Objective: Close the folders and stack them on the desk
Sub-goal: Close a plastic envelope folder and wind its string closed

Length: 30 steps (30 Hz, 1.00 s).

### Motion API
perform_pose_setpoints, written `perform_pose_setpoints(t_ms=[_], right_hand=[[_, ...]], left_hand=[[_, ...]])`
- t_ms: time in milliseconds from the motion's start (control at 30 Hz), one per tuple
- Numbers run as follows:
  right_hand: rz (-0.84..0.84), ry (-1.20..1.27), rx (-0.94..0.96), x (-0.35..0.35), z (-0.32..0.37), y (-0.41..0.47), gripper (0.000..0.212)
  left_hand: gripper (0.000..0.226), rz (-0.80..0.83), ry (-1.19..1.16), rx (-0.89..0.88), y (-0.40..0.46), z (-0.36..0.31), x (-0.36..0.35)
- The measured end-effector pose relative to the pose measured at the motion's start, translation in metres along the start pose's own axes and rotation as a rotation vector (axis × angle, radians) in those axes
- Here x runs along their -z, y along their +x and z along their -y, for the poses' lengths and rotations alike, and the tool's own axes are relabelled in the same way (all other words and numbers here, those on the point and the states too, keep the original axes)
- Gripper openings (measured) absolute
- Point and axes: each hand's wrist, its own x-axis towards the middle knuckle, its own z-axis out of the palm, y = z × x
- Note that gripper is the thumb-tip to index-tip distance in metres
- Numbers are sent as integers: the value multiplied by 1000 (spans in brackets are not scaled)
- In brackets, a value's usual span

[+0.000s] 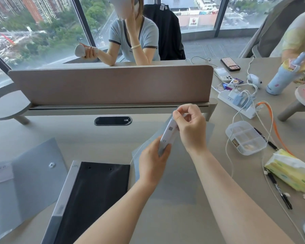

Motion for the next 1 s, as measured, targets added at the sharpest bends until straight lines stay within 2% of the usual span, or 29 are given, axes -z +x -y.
perform_pose_setpoints(t_ms=[133, 300, 467, 567, 667, 733, 800, 900, 1000], right_hand=[[34, 10, 72, -14, 19, -11, 7], [2, -10, 67, -34, 21, -25, 34], [-41, -125, -61, -55, 1, -38, 55], [-23, -202, -165, -65, -9, -46, 62], [54, -140, -305, -74, -13, -61, 68], [101, -28, -368, -82, -14, -72, 61], [121, 89, -391, -86, -19, -80, 41], [147, 171, -431, -96, -28, -96, 13], [167, 257, -503, -103, -43, -114, 8]], left_hand=[[20, -41, -95, -8, 4, -1, 30], [15, -96, -218, 15, 13, -1, 78], [32, -175, -325, 38, 20, -6, 136], [30, -216, -402, 76, 26, 3, 166], [26, -208, -475, 123, 29, 19, 194], [18, -188, -515, 146, 27, 31, 209], [12, -169, -555, 193, 25, 42, 217], [14, -144, -562, 288, 23, 66, 226], [11, -118, -577, 388, 16, 94, 232]])
